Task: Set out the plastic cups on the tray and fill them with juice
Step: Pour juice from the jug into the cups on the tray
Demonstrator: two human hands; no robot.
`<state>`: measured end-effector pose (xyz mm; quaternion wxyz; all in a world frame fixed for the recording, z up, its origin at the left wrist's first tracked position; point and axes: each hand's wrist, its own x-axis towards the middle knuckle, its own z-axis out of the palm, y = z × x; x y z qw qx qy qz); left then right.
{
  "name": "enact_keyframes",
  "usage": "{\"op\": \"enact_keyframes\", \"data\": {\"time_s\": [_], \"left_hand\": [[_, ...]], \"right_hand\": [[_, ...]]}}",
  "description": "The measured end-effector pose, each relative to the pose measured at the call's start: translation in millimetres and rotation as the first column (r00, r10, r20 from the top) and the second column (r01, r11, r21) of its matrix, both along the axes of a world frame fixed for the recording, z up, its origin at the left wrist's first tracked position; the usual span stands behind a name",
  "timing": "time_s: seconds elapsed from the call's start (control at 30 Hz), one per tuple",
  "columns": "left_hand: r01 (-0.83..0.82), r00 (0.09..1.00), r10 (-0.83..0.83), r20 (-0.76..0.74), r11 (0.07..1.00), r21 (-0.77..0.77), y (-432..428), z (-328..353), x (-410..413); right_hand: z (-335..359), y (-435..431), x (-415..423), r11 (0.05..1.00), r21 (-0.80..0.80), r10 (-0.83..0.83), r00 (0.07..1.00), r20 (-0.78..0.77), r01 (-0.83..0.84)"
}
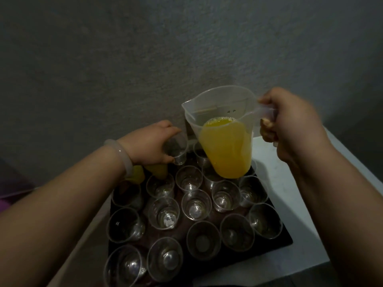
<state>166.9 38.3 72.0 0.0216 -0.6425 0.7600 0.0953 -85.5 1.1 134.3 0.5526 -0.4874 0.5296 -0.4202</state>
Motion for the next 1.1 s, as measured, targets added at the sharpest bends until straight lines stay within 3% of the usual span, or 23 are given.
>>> {"op": "enact_keyframes", "data": {"time_s": [0.17, 0.53, 0.6, 0.7, 0.8, 0.9, 1.0, 1.1], "left_hand": [[-0.074, 0.992, 0.069, -0.11, 0.996, -0.049, 18, 19, 5], [-0.082, 0.994, 0.073, -0.084, 0.992, -0.098, 39, 35, -1], [-0.08, 0.994, 0.07, -0.087, 0.991, -0.108, 41, 36, 0], [-0.071, 0.996, 0.065, -0.059, 0.991, -0.112, 43, 37, 2], [-0.07, 0.997, 0.067, -0.029, 0.992, -0.103, 45, 36, 3], [-0.062, 0.998, 0.061, -0.013, 0.992, -0.105, 46, 35, 2], [-0.064, 0.998, 0.065, 0.0, 0.994, -0.086, 47, 36, 2], [-0.061, 0.998, 0.061, -0.007, 0.995, -0.075, 47, 34, 1]], "right_hand": [[12, 0, 1, 0.998, -0.032, 0.049, 0.996, -0.081, -0.051], [36, 5, 30, 0.944, -0.15, 0.215, 0.891, -0.399, -0.295], [39, 7, 37, 0.9, -0.21, 0.218, 0.81, -0.544, -0.383], [41, 9, 41, 0.794, -0.281, 0.091, 0.562, -0.822, -0.54], [41, 13, 48, 0.836, -0.216, 0.134, 0.57, -0.811, -0.504], [42, 15, 53, 0.893, -0.165, 0.178, 0.664, -0.727, -0.42], [42, 16, 58, 0.871, -0.148, 0.199, 0.612, -0.765, -0.468], [44, 16, 61, 0.882, -0.138, 0.197, 0.619, -0.76, -0.45]]}}
